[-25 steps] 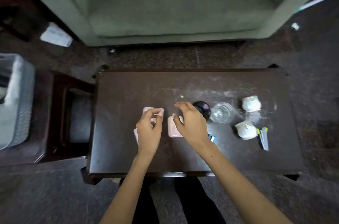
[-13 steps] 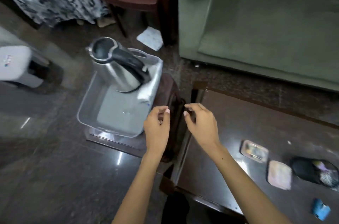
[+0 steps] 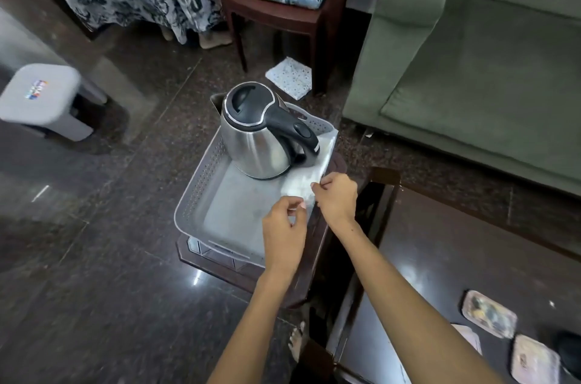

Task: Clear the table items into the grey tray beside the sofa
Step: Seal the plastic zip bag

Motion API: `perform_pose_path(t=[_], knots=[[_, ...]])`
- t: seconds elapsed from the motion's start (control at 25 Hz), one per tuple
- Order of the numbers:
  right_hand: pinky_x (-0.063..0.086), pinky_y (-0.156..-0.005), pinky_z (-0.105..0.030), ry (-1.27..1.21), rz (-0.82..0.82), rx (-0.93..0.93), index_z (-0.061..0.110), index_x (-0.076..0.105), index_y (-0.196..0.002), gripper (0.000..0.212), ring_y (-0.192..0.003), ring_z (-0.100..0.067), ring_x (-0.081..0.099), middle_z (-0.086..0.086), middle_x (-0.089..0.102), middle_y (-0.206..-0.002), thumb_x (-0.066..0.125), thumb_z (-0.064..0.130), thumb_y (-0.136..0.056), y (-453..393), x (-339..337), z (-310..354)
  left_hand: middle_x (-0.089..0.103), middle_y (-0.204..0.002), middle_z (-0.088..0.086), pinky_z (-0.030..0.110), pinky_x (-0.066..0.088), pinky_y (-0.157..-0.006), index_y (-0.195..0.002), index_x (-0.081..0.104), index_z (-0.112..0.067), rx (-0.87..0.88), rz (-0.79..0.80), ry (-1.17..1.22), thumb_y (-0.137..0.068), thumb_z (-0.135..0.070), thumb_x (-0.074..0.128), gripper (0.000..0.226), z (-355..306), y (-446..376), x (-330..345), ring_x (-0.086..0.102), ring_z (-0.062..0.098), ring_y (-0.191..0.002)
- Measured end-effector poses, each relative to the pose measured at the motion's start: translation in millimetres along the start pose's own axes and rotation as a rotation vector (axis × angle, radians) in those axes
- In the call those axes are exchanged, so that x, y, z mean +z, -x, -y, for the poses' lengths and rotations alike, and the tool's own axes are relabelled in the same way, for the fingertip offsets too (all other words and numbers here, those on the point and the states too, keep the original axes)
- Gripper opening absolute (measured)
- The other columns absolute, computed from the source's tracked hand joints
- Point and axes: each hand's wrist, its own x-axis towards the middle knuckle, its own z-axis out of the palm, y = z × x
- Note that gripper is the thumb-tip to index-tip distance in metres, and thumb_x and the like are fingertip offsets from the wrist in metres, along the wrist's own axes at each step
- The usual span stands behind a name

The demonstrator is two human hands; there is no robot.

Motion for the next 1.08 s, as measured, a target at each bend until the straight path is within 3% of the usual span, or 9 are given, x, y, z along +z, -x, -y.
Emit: perform_pose_path(t=[0.16, 0.28, 0.44, 0.56, 0.72, 0.84, 0.96, 1.08], knots=[[0.058, -0.071, -0.049, -0.152, 0.014, -0.008, 0.003, 0.067, -0.082, 0.006, -0.071, -0.03, 0.069, -0.014, 0.07, -0.075, 0.064, 0.008, -0.081, -5.5, -0.5, -5.9, 0.069, -0.096, -0.006, 0.002, 0.042, -0.066, -0.101, 0.067, -0.015, -0.009, 0.02, -0.005, -0.092, -0.016, 0.056, 0.015, 7.0, 4.7, 2.2, 0.061, 0.001, -0.086], [0.059, -0.066, -0.048, -0.224, -0.009, -0.038, 0.007, 0.065, -0.079, 0.003, -0.059, -0.023, 0.069, -0.006, 0.067, -0.062, 0.062, 0.008, -0.079, -1.1, -10.9, -3.6, 0.068, -0.097, -0.008, 0.005, 0.045, -0.068, -0.101, 0.066, -0.018, -0.031, 0.038, 0.006, -0.092, -0.017, 0.055, 0.013, 8.2, 7.4, 5.2, 0.061, 0.002, -0.089], [0.06, -0.06, -0.043, -0.286, -0.02, -0.077, 0.011, 0.064, -0.072, 0.008, -0.049, -0.012, 0.066, 0.002, 0.065, -0.057, 0.064, 0.008, -0.079, 19.1, -39.3, -6.2, 0.067, -0.1, -0.007, 0.027, 0.052, -0.079, -0.1, 0.065, -0.017, -0.005, 0.044, 0.004, -0.09, -0.017, 0.06, 0.012, 4.8, 15.5, 8.2, 0.061, 0.007, -0.094], [0.06, -0.056, -0.035, -0.362, -0.045, -0.067, 0.016, 0.065, -0.072, 0.01, -0.053, -0.01, 0.067, 0.003, 0.066, -0.063, 0.066, 0.011, -0.082, 42.0, -69.0, -27.8, 0.063, -0.1, -0.014, 0.016, 0.046, -0.081, -0.101, 0.061, -0.026, 0.122, 0.096, -0.068, -0.083, -0.017, 0.069, 0.021, 3.1, 35.0, 11.3, 0.057, 0.0, -0.096], [0.055, -0.049, -0.023, -0.523, -0.06, 0.048, 0.017, 0.066, -0.069, 0.015, -0.052, -0.008, 0.065, -0.002, 0.066, -0.061, 0.068, 0.009, -0.081, 78.5, -110.8, -80.8, 0.057, -0.103, -0.013, 0.016, 0.044, -0.082, -0.107, 0.058, -0.024, 0.241, 0.139, -0.199, -0.075, -0.021, 0.076, 0.037, -0.4, 83.8, 35.6, 0.053, 0.004, -0.099], [0.054, -0.048, -0.024, -0.522, -0.039, 0.123, 0.01, 0.066, -0.071, 0.011, -0.051, -0.009, 0.063, -0.009, 0.065, -0.062, 0.068, 0.006, -0.081, 106.0, -145.5, -130.1, 0.051, -0.101, -0.013, 0.008, 0.041, -0.078, -0.108, 0.056, -0.023, 0.284, 0.196, -0.25, -0.071, -0.025, 0.079, 0.045, -4.3, 131.8, 66.8, 0.05, 0.003, -0.096], [0.054, -0.047, -0.023, -0.531, -0.027, 0.187, 0.003, 0.066, -0.073, 0.008, -0.05, -0.009, 0.063, -0.011, 0.065, -0.063, 0.068, 0.004, -0.081, 130.8, -175.1, -176.9, 0.049, -0.107, -0.013, 0.01, 0.041, -0.077, -0.111, 0.057, -0.023, 0.311, 0.311, -0.324, -0.067, -0.03, 0.081, 0.05, -5.1, 177.6, 97.0, 0.047, 0.003, -0.099], [0.058, -0.051, -0.029, -0.58, 0.035, 0.231, -0.004, 0.065, -0.08, 0.011, -0.059, -0.016, 0.066, -0.016, 0.066, -0.069, 0.068, 0.006, -0.083, 146.5, -193.9, -213.4, 0.058, -0.106, -0.009, 0.018, 0.048, -0.078, -0.106, 0.065, -0.021, 0.363, 0.359, -0.349, -0.073, -0.02, 0.076, 0.035, -0.1, 212.3, 123.0, 0.053, 0.007, -0.098]])
